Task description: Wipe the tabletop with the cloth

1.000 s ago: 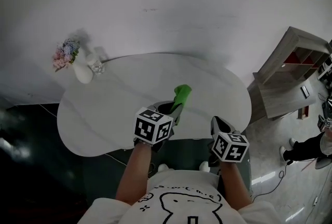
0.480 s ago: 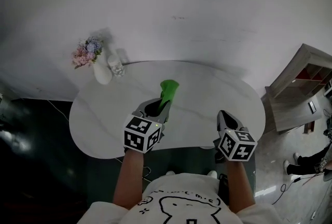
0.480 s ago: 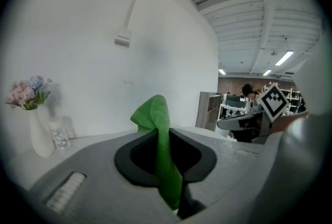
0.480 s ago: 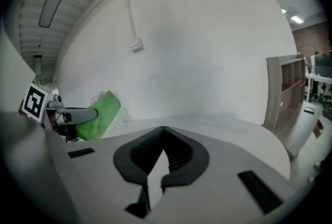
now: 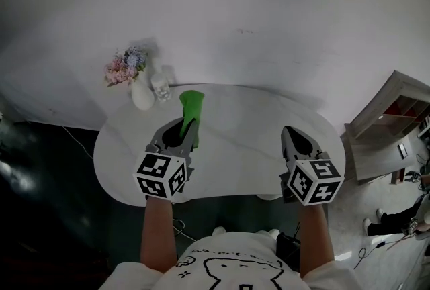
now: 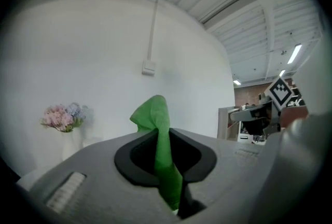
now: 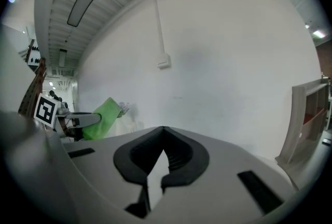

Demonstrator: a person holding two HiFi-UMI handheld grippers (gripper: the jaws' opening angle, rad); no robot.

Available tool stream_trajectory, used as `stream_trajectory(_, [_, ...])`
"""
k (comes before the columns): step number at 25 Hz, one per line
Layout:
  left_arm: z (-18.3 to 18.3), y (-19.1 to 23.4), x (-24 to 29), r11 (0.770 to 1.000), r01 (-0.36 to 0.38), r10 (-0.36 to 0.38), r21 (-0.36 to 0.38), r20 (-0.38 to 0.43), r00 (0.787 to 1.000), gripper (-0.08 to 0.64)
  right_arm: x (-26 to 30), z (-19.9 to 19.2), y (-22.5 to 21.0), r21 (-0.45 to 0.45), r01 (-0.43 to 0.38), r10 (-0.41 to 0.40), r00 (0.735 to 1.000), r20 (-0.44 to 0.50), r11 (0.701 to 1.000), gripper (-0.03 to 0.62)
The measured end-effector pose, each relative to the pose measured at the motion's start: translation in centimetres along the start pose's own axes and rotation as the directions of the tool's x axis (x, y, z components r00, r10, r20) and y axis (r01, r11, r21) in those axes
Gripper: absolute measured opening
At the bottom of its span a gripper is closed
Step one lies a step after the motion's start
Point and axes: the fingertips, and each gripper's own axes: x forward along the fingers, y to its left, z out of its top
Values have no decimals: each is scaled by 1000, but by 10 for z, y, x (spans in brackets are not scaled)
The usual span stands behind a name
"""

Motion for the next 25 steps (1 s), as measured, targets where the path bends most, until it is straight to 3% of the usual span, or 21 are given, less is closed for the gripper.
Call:
stream_trajectory(9, [49,15,-33,995,-81,71,63,146,987,54,-17,61,26,-169,-43,70,985,157,985,-5])
stream_trajectory(15, [69,8,-46,984,-144,120,105,207,971,54,-31,84,30,-235,-55,110,968,226,970,-6])
stream_trajectory(20, [92,1,-50,975,-168,125,148,259,958,54,-41,108,33,-314,-21,117,950,289,949,-5])
stream_trajectory(25, [106,-6,-54,964,-199,141,177,297,944,54,-51,115,30,-339,15,101,941,323,941,-6])
